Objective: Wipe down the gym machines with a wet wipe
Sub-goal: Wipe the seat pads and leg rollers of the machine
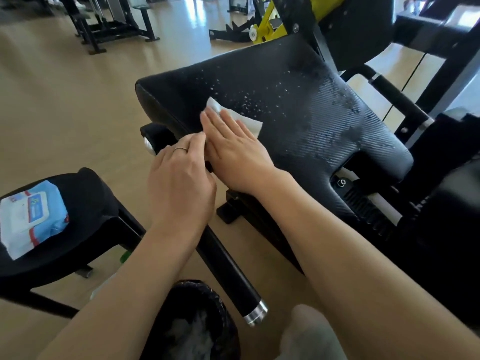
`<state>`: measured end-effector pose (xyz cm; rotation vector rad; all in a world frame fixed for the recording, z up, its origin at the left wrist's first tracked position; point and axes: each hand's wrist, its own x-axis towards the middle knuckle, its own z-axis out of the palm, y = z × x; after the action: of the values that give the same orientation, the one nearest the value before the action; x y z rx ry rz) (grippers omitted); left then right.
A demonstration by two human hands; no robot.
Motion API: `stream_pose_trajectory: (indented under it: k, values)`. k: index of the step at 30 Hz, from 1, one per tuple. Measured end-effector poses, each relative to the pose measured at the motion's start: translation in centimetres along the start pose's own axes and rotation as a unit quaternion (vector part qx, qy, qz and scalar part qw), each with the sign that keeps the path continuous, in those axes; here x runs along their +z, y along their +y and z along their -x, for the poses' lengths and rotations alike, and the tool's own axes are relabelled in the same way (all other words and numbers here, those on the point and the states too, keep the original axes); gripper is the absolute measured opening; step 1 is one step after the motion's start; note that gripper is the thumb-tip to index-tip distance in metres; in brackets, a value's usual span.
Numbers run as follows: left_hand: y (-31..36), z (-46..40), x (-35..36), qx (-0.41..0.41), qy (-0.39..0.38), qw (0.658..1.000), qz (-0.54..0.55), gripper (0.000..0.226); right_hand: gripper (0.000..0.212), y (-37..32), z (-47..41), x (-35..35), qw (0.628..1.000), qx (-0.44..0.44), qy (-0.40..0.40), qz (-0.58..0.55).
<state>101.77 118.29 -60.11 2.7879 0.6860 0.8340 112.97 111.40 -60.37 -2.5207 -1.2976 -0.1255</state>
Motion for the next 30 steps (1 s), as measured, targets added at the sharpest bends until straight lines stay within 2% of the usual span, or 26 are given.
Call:
stream_pose_trajectory:
  k: [3,6,8,10,14,16,18,20,22,27,30]
  values:
    - [0.0,0.0,0.1,0.007,-0.012,1.000,-0.012,0.053,0.057,3.9,3.5,-0.1,0.995,0.096,0.025,-0.029]
    - [-0.2,0.1,0.3,0.012,-0.015,1.000,-0.022,0.051,0.057,8.0,6.0,-0.8,0.966,0.250,0.007,-0.066]
    - [-0.3,0.1,0.3,0.012,-0.013,1.000,-0.026,0.050,0.058,8.2,5.6,-0.9,0.950,0.305,0.013,-0.071]
    - [-0.3,0.1,0.4,0.010,-0.011,1.000,-0.027,0.050,0.058,5.3,4.5,-1.0,0.956,0.288,0.015,-0.056]
    - [-0.5,0.0,0.5,0.017,-0.013,0.999,-0.034,0.052,0.059,-2.0,7.0,1.1,0.996,0.081,0.034,-0.023]
    - [-0.6,0.1,0.5,0.018,-0.011,0.999,-0.030,0.051,0.059,-0.3,8.6,1.3,0.999,0.037,0.030,-0.017]
    - [-0.6,0.1,0.5,0.017,-0.006,1.000,-0.023,0.050,0.058,4.1,8.3,1.0,0.996,0.080,0.023,-0.005]
    - [-0.6,0.1,0.5,0.016,-0.003,1.000,-0.018,0.049,0.058,7.7,7.8,-0.2,0.981,0.192,0.011,-0.024]
    - [-0.5,0.1,0.4,0.009,-0.005,1.000,-0.017,0.049,0.058,7.8,8.6,-0.3,0.970,0.241,0.009,-0.041]
    - [-0.3,0.2,0.2,0.010,-0.005,1.000,-0.017,0.048,0.055,1.0,16.9,3.4,0.987,0.144,0.070,0.011]
    - [-0.3,0.2,0.2,0.010,-0.010,1.000,-0.018,0.047,0.055,2.4,16.7,3.1,0.990,0.123,0.061,0.019]
